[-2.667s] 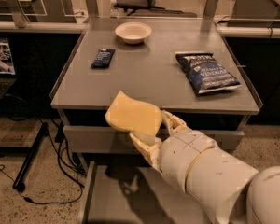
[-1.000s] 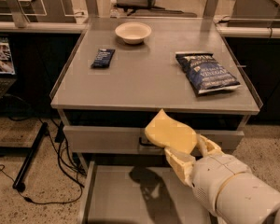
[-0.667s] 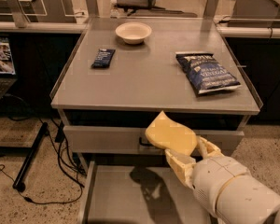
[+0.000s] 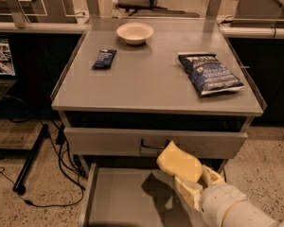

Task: Place sponge into middle drawer

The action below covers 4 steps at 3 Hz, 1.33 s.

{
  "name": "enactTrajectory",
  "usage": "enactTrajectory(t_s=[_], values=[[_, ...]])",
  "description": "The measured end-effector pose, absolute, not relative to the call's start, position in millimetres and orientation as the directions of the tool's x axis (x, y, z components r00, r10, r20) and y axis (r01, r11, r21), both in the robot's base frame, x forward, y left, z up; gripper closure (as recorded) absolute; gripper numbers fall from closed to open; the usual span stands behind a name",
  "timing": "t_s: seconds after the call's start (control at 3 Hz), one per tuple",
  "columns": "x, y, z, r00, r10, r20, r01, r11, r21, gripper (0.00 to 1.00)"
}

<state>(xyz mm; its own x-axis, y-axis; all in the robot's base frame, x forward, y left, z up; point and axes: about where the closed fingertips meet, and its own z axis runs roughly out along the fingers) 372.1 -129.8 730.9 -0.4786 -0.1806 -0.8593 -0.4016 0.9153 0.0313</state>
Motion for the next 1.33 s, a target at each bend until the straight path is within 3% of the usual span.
enactTrajectory(t_s=[1.0,1.33], values=[[367,-119,569,-0.635,0.056,-0.77,-0.308,0.896,0.319,1.0],[367,-119,569,-0.635,0.056,-0.77,-0.308,0.896,0.319,1.0]])
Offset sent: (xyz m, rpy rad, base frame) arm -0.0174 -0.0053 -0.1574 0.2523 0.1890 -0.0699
